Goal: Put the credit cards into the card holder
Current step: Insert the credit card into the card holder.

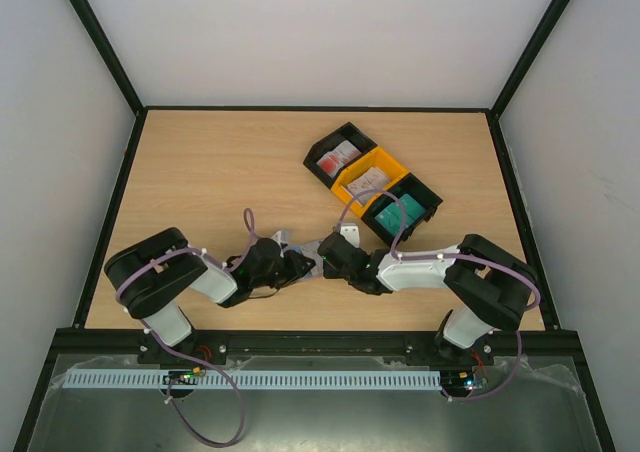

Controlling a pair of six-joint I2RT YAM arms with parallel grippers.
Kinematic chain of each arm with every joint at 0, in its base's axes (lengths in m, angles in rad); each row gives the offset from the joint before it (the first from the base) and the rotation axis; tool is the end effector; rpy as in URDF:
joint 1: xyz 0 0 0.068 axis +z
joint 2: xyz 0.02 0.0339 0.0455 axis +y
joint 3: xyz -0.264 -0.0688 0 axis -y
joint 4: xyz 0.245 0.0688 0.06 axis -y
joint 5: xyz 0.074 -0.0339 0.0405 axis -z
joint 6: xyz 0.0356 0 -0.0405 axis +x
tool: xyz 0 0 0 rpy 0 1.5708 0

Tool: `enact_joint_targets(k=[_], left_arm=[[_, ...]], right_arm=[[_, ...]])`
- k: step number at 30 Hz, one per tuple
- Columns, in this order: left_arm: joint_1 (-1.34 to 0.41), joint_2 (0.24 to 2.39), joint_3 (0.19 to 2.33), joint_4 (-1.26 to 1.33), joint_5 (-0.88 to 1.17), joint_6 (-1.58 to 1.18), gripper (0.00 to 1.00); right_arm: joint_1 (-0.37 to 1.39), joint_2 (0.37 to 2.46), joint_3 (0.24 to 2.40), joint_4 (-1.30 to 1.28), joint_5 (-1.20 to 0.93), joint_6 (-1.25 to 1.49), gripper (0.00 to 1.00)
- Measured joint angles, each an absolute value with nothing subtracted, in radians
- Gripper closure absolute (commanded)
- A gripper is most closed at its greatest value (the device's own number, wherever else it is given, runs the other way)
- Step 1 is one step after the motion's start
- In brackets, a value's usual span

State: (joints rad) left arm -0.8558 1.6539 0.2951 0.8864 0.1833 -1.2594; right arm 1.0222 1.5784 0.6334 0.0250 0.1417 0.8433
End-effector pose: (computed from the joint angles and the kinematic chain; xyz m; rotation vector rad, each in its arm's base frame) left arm 0.1585 -0.1924 0.1001 -0.3474 2.3692 -1.3825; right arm 0.1505 0.2366 0.1272 -0.1691 2.5768 0.5905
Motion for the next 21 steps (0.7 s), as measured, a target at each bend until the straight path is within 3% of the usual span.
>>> enact_joint_targets(k=[4,12,21], left_arm=[[-0.862,1.648,0.312,0.859,0.184,-1.238,0.76],[-0.873,1.546,0.326,0.716,0.182,-1.196,0.51],[-0.879,1.410,0.326,0.511,0.128,-1.172,0.57]], right_arm=[[1.022,1.576,0.628,0.033,0.142,0.847,0.86],[1.022,1.571,0.617,0.047,0.142,0.856,0.86],[1.022,1.567,0.610,0.059,0.141,0.860,0.83]])
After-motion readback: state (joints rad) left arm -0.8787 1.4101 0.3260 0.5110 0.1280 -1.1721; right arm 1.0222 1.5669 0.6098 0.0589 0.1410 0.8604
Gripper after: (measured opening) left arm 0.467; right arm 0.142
